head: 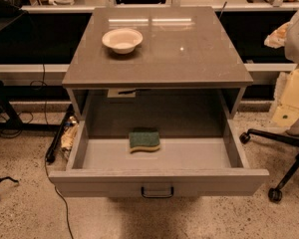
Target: Pick sponge from top drawer and place on counter
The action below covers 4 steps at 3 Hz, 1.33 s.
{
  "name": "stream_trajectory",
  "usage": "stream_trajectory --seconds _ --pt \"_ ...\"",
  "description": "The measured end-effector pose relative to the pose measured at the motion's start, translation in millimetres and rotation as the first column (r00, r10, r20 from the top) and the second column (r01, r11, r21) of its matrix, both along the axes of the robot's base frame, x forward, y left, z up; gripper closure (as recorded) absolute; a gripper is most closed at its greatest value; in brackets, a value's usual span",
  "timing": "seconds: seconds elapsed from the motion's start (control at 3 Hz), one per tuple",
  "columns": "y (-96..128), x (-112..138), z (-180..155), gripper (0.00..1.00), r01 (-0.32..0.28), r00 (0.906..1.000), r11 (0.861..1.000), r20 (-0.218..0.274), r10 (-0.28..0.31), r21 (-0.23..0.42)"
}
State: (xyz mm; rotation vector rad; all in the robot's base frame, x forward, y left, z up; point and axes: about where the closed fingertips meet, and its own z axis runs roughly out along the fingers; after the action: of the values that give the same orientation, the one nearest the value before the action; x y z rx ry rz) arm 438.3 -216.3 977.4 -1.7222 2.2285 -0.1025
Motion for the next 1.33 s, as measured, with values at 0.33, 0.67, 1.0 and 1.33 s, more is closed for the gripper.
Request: stream_trajectory --seconds 0.33,0.67,1.0,1.33 --pt "0 0 0 0.00 0.000 1.0000 1.000 0.000 0.000 0.000" --pt "-11 9 -30 0.00 0.054 0.9974 0.994 -0.053 -0.049 0.098" --pt "-23 27 -89 0.00 0.111 0.9892 0.961 -0.122 -0.082 0.253" --pt "-13 54 -158 0.00 0.124 0.9817 0.917 -0.182 -0.057 0.380"
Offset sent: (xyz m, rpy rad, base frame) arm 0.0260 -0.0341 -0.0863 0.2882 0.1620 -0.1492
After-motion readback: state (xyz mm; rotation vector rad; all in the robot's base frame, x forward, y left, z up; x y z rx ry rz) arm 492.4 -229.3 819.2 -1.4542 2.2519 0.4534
